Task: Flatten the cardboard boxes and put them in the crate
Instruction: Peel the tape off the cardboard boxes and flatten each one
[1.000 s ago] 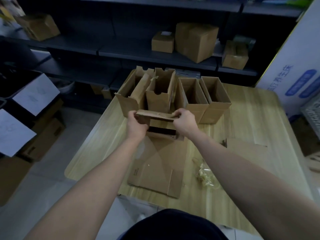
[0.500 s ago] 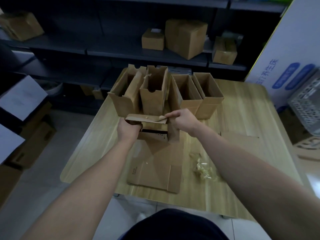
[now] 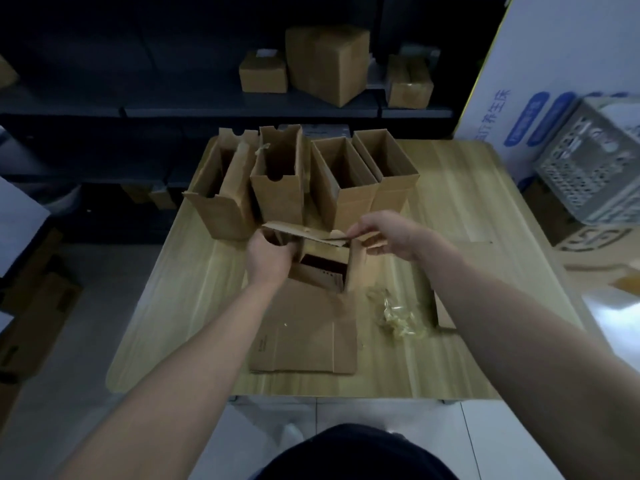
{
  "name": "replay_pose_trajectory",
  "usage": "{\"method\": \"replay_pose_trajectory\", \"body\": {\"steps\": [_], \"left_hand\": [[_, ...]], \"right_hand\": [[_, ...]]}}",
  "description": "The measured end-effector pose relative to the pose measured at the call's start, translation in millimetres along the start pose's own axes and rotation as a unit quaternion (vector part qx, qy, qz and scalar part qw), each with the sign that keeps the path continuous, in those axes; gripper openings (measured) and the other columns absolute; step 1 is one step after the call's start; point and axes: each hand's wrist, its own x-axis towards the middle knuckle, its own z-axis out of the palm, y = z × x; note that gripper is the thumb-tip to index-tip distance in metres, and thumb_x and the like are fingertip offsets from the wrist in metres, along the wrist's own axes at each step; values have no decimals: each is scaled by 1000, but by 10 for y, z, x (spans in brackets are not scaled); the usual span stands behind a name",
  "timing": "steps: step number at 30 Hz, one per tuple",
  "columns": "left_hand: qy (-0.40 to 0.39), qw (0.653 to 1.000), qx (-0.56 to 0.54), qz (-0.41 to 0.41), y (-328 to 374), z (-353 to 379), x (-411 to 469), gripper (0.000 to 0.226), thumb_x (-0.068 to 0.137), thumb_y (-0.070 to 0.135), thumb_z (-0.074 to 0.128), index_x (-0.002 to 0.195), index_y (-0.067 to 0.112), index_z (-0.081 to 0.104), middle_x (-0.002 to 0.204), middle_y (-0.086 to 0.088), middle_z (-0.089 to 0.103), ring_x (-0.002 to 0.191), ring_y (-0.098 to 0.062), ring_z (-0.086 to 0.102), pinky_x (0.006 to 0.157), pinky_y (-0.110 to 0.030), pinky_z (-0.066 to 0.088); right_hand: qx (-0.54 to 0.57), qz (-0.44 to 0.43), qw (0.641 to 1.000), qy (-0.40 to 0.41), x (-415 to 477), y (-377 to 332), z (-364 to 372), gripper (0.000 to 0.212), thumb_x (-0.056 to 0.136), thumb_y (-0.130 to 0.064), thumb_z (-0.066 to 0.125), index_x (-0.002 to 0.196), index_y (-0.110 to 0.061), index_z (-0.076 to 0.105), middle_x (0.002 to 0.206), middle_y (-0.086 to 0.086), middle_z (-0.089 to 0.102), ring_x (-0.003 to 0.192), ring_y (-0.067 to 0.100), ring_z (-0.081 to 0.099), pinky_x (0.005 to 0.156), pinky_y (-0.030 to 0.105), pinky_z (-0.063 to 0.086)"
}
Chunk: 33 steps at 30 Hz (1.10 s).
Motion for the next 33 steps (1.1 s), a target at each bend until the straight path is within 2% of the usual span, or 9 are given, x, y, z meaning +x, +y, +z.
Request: {"method": "replay_pose_trajectory", "body": {"steps": [3, 6, 12, 16, 20, 23, 26, 30, 33], "left_hand": [[-16, 998, -24, 53, 142, 220, -146, 42, 75, 22, 76, 112, 14, 58, 102, 5, 58, 94, -12, 55, 79, -25, 43], [-33, 993, -52, 103, 350, 504, -297, 47, 78, 22, 73, 121, 13, 56, 111, 3, 59, 101, -11, 54, 86, -26, 45], [-128, 973, -128, 141, 746, 1356, -569, 19, 90, 15, 60, 108, 14, 66, 105, -7, 68, 101, -25, 63, 91, -42, 51], [-185, 960, -161, 136, 936, 1943, -736, 21, 94, 16, 54, 111, 21, 66, 91, 18, 69, 88, 2, 65, 72, -13, 51], [-215, 961, -138, 108, 1065, 2271, -792, 21, 96, 25, 51, 109, 25, 67, 87, 23, 66, 85, 5, 63, 66, -6, 46], [-209, 963, -169, 19, 1145, 2384, -764, 23, 99, 31, 45, 93, 30, 67, 93, 6, 69, 87, -10, 63, 66, -21, 49], [-221, 925, -282, -126, 1253, 2502, -753, 26, 98, 34, 47, 107, 18, 64, 104, -10, 68, 86, -21, 66, 62, -34, 55], [-339, 860, -310, -222, 1353, 2609, -719, 64, 74, 67, 53, 113, 17, 61, 111, -12, 68, 99, -27, 65, 76, -44, 54], [-375, 886, -186, -199, 1353, 2690, -686, 58, 77, 36, 72, 124, 5, 55, 102, -14, 69, 85, -24, 67, 70, -36, 56]], "right_hand": [[-4, 47, 999, 22, -43, 216, -310, 50, 71, -55, 65, 109, -22, 64, 111, 0, 61, 103, 21, 55, 82, 38, 47], [-1, 88, 996, 22, -109, 424, -650, 76, 59, -63, 73, 123, -25, 56, 117, -1, 55, 107, 21, 52, 95, 47, 44], [34, 145, 987, 63, -360, 869, -1549, 53, 68, -56, 75, 98, -15, 60, 104, -4, 57, 90, 15, 54, 86, 34, 41], [23, 201, 978, 54, -544, 1116, -2162, 78, 69, -58, 73, 126, -10, 51, 127, 1, 49, 119, 27, 49, 110, 45, 31], [55, 206, 974, 74, -675, 1252, -2562, 52, 73, -43, 76, 107, -7, 60, 110, 11, 62, 100, 28, 61, 98, 44, 46], [80, 195, 967, 141, -700, 1307, -2754, 46, 77, -29, 77, 109, -1, 60, 109, 14, 65, 98, 29, 63, 90, 42, 52], [102, 178, 957, 206, -674, 1328, -2819, 42, 78, -23, 77, 108, -2, 58, 102, 12, 64, 94, 27, 62, 79, 40, 55], [171, 155, 929, 289, -596, 1363, -2840, 36, 80, -21, 76, 105, -3, 57, 89, 8, 62, 80, 22, 60, 60, 33, 51], [224, 125, 909, 329, -500, 1385, -2866, 49, 84, -18, 72, 126, -2, 53, 107, 10, 63, 91, 26, 63, 75, 40, 55]]}}
